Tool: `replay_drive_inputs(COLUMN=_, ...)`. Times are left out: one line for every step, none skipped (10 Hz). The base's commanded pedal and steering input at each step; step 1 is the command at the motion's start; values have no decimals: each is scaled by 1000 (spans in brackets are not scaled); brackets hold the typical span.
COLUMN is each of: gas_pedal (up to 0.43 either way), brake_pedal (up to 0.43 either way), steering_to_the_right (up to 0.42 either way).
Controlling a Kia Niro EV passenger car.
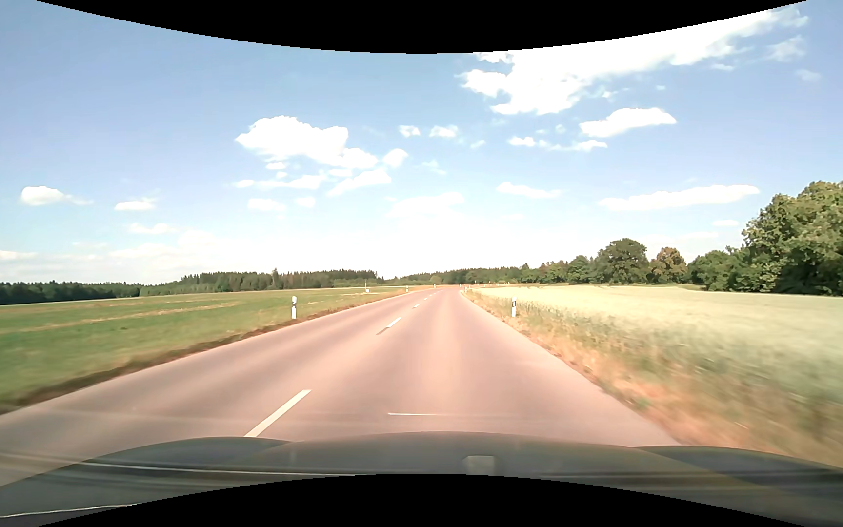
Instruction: Follow the waypoints while adhering to traffic rules and regulations
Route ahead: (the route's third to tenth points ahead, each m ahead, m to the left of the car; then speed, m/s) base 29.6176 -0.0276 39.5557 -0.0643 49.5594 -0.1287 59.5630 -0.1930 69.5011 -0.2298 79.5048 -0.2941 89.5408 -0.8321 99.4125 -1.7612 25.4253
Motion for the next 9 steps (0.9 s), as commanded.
replay_drive_inputs(gas_pedal=118, brake_pedal=6, steering_to_the_right=0)
replay_drive_inputs(gas_pedal=118, brake_pedal=6, steering_to_the_right=0)
replay_drive_inputs(gas_pedal=118, brake_pedal=6, steering_to_the_right=0)
replay_drive_inputs(gas_pedal=118, brake_pedal=6, steering_to_the_right=1)
replay_drive_inputs(gas_pedal=118, brake_pedal=6, steering_to_the_right=0)
replay_drive_inputs(gas_pedal=118, brake_pedal=6, steering_to_the_right=0)
replay_drive_inputs(gas_pedal=118, brake_pedal=6, steering_to_the_right=0)
replay_drive_inputs(gas_pedal=118, brake_pedal=6, steering_to_the_right=0)
replay_drive_inputs(gas_pedal=118, brake_pedal=6, steering_to_the_right=1)
